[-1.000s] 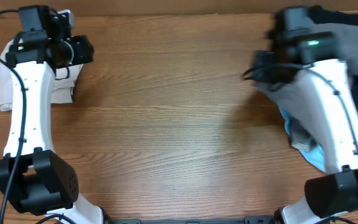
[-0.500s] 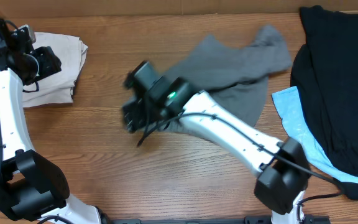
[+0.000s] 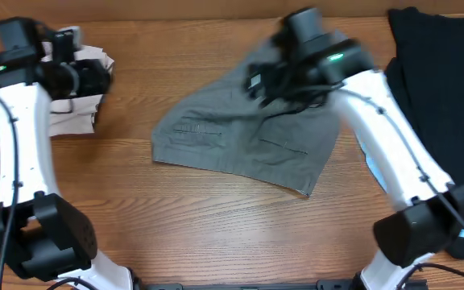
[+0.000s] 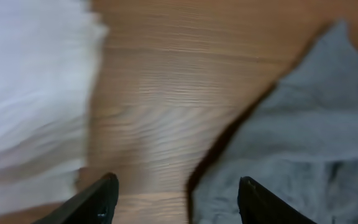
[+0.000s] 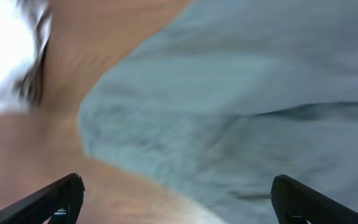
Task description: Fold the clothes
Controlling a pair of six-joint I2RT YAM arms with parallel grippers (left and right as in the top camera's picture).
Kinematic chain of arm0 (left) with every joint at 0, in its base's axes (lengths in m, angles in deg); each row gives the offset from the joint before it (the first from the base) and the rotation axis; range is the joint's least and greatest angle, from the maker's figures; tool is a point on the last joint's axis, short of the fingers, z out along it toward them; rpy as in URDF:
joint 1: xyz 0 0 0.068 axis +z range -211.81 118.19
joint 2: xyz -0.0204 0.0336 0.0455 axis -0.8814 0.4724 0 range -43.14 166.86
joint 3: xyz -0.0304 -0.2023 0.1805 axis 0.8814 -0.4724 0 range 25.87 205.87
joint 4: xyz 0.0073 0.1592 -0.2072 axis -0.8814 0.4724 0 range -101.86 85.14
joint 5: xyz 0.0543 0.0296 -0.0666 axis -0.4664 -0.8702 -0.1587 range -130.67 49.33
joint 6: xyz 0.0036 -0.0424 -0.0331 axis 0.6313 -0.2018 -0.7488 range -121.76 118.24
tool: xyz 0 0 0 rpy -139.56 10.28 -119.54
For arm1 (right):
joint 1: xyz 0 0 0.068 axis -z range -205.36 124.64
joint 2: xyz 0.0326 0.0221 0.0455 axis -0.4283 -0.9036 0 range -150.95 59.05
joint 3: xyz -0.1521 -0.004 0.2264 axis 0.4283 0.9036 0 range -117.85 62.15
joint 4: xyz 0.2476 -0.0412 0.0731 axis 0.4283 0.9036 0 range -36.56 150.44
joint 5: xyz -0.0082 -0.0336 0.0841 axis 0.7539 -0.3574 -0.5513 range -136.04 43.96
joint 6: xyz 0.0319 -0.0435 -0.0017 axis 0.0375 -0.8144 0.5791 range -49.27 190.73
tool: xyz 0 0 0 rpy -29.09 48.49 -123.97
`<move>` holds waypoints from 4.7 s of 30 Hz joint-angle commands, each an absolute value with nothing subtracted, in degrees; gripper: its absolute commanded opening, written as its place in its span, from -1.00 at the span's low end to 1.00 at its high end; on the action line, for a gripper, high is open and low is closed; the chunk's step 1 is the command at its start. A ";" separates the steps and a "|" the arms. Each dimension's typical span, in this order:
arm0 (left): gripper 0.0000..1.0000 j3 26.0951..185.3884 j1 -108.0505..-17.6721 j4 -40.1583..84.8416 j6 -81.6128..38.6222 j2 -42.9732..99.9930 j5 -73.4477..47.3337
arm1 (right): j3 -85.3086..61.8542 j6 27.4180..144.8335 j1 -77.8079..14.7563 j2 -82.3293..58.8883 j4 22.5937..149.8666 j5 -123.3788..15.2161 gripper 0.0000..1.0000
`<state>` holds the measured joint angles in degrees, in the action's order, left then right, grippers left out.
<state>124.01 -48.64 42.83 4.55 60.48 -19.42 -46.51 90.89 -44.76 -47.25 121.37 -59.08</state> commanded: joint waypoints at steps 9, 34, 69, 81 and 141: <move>0.51 125.35 -67.42 30.44 8.98 61.85 -23.46 | -46.93 98.17 -33.20 -45.87 121.87 -58.55 1.00; 0.82 143.42 -78.13 12.28 8.87 96.41 -26.65 | -46.93 89.99 -27.86 -45.89 129.63 -52.69 1.00; -0.92 163.75 -76.05 30.31 -6.77 102.77 -43.94 | -44.30 90.02 -27.86 -46.79 126.57 -49.48 0.68; -0.92 180.16 -66.17 50.26 -12.28 102.77 -49.27 | -35.63 90.23 -27.86 -46.96 121.34 -50.33 0.69; 1.00 115.88 -68.90 62.35 -26.90 55.43 -44.82 | -2.97 90.58 -40.67 -28.78 108.25 -54.16 0.88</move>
